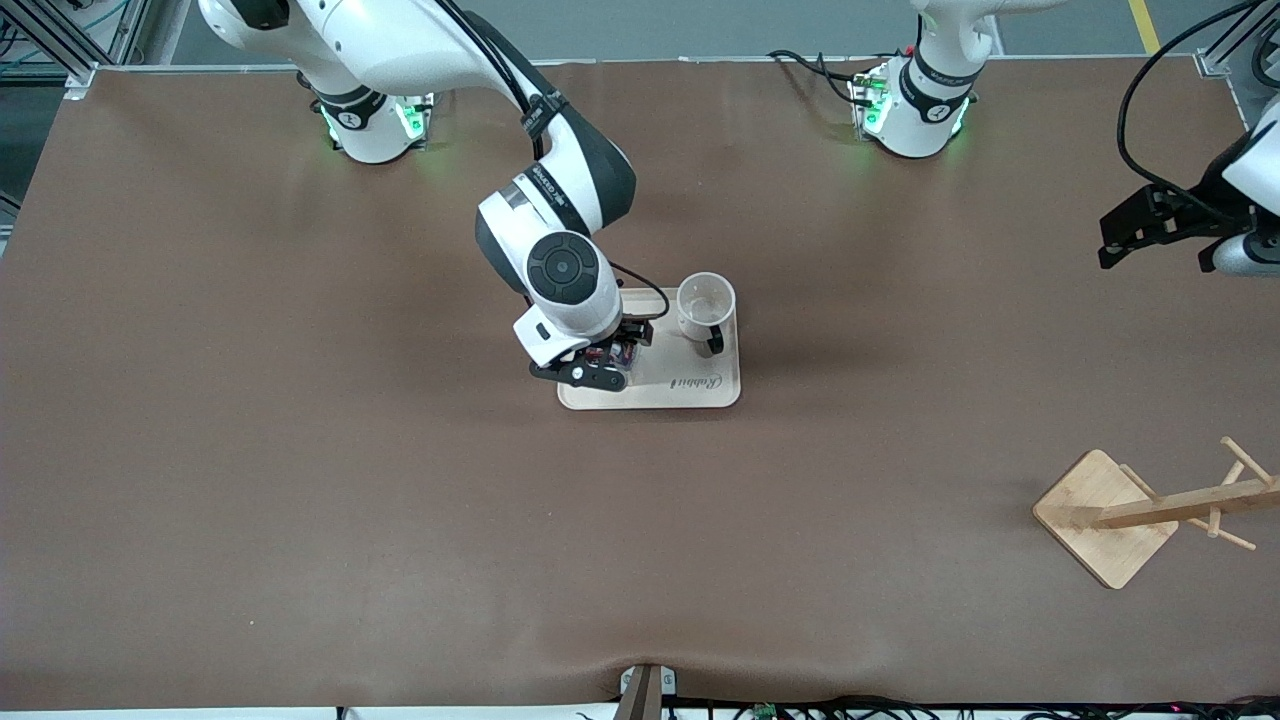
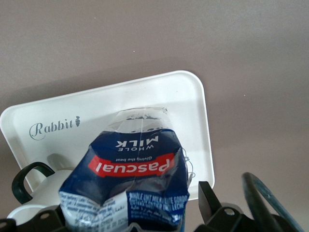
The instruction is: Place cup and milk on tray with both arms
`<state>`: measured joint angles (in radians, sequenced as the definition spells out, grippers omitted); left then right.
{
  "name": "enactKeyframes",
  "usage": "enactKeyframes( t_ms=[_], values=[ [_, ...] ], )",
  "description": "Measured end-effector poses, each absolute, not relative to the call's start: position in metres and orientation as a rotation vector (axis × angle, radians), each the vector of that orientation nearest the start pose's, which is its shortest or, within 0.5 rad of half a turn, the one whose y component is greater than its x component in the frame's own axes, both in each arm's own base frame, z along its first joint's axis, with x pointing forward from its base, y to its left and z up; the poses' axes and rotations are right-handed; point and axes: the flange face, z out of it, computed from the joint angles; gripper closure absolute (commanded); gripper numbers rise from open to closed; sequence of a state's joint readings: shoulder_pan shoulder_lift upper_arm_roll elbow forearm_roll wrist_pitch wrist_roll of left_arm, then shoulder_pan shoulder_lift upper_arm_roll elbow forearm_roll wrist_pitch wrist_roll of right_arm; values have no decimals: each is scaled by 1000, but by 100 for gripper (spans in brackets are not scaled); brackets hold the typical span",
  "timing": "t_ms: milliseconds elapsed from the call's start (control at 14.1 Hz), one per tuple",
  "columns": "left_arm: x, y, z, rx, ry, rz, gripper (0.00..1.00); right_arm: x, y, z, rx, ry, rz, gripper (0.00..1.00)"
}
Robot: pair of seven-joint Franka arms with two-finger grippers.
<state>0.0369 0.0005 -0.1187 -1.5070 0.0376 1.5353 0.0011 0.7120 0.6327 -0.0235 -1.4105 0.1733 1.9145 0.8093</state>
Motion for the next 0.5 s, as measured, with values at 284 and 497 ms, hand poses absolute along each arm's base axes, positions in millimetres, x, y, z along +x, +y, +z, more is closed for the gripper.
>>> enactKeyframes(
  t_ms=[284,497],
  values=[
    [549,-41,650,-3102,122,-40,0,537,462,323,-3092,288,294,0],
    [549,-39,644,-3102,117,-23,0,538,462,325,-3090,287,290,0]
  ],
)
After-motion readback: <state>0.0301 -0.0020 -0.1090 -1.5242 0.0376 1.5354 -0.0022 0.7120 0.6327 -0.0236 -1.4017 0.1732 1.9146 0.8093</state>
